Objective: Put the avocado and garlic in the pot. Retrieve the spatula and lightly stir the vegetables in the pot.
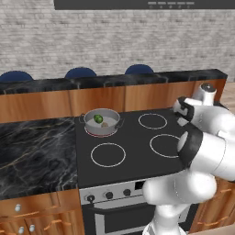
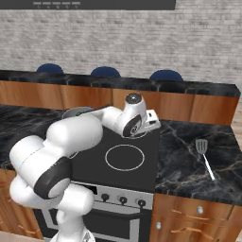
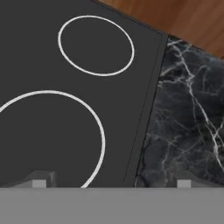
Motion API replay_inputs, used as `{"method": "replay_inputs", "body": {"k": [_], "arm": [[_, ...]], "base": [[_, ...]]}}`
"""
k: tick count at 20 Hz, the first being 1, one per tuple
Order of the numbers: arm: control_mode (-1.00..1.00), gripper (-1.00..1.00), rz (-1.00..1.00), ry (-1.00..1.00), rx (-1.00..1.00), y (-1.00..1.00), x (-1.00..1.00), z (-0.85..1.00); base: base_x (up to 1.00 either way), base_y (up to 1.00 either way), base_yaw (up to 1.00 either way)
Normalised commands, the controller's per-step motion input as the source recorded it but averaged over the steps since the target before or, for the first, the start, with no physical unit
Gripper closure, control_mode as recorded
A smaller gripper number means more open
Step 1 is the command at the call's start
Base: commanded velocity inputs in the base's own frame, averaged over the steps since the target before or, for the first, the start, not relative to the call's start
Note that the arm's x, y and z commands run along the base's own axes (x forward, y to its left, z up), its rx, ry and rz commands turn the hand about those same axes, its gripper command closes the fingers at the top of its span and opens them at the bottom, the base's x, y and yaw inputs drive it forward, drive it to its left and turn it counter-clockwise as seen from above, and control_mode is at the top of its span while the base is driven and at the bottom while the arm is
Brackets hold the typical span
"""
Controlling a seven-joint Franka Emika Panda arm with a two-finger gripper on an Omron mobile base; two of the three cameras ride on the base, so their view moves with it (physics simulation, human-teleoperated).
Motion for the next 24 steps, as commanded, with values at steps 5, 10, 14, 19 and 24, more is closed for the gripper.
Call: {"method": "replay_inputs", "body": {"k": [5, 10, 14, 19, 24], "arm": [[-1.00, -1.00, 0.01, 0.25, 0.17, -1.00, 0.00, -0.30], [-1.00, -1.00, -0.01, 0.12, 0.19, -1.00, 0.00, -0.21], [-1.00, -1.00, -0.06, 0.24, 0.15, -1.00, 0.00, -0.07], [-1.00, -1.00, -0.11, 0.30, 0.04, -0.85, 0.02, -0.17], [-1.00, -1.00, -0.03, 0.08, 0.01, -0.31, 0.00, -0.21]], "base": [[0.00, 0.00, 0.00], [0.00, 0.00, 0.00], [0.00, 0.00, 0.00], [0.00, 0.00, 0.00], [0.00, 0.00, 0.00]]}}
